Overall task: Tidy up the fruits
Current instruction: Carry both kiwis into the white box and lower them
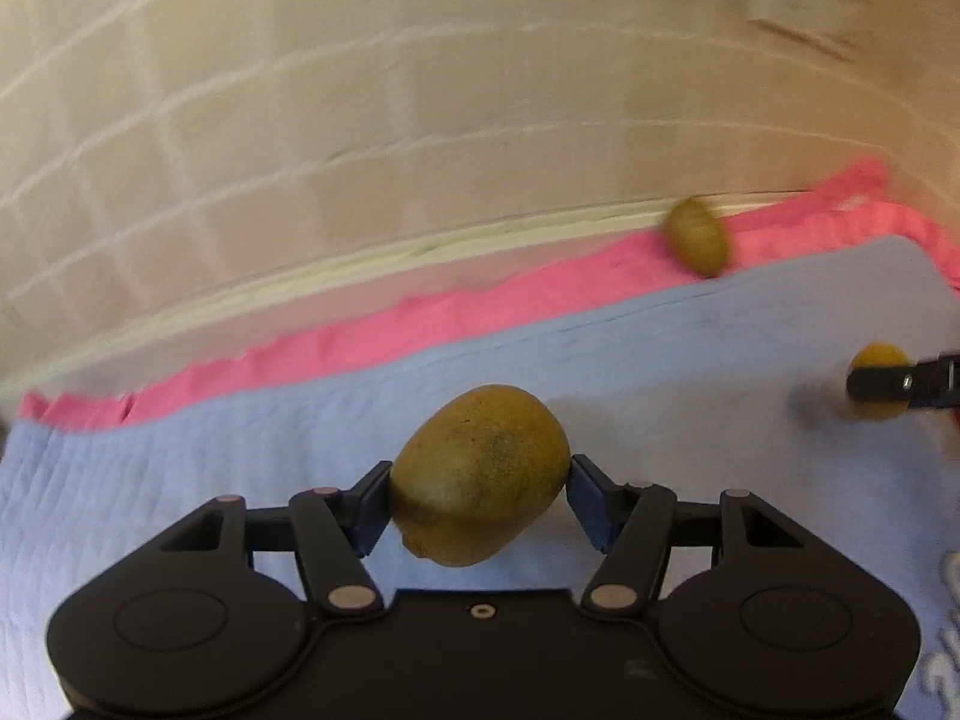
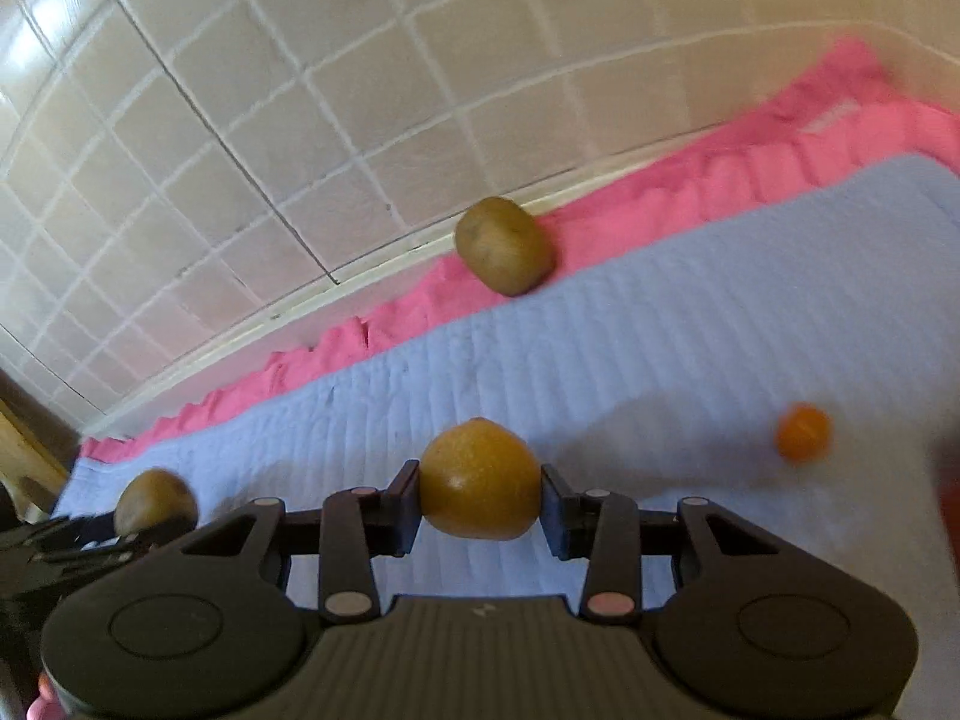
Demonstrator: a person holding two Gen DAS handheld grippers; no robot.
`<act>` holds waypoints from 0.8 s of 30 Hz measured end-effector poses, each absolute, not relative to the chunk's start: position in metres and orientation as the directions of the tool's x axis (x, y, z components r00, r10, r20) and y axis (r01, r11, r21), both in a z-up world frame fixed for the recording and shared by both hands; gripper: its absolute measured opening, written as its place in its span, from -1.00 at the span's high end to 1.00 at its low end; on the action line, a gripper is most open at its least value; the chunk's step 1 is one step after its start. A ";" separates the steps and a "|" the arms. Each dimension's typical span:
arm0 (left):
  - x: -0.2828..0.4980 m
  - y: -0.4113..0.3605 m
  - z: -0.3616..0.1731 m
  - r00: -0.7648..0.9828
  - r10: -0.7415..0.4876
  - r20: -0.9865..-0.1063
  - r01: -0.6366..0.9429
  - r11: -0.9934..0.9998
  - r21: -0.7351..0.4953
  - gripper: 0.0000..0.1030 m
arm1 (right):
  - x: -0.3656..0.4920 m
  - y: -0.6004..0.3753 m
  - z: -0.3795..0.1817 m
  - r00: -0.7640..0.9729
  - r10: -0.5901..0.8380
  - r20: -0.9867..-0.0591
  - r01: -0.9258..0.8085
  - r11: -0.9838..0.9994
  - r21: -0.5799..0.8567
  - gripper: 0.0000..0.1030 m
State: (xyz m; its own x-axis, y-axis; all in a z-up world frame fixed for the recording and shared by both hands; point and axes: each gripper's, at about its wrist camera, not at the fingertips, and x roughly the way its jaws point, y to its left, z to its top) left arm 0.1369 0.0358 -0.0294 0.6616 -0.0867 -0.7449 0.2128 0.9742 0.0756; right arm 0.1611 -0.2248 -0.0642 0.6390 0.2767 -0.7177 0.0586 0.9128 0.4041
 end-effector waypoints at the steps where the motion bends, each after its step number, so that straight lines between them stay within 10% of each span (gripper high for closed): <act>1: 0.133 0.025 -0.024 0.665 -0.107 -0.739 0.242 0.967 0.078 -0.42 | 0.150 -0.233 -0.058 0.648 0.275 -0.710 0.067 0.908 0.413 0.19; 24: 0.048 -0.305 0.032 0.377 -0.646 -0.663 0.871 0.490 0.018 -0.43 | -0.111 -0.410 -0.003 0.739 -0.203 -0.642 0.506 0.797 0.331 0.19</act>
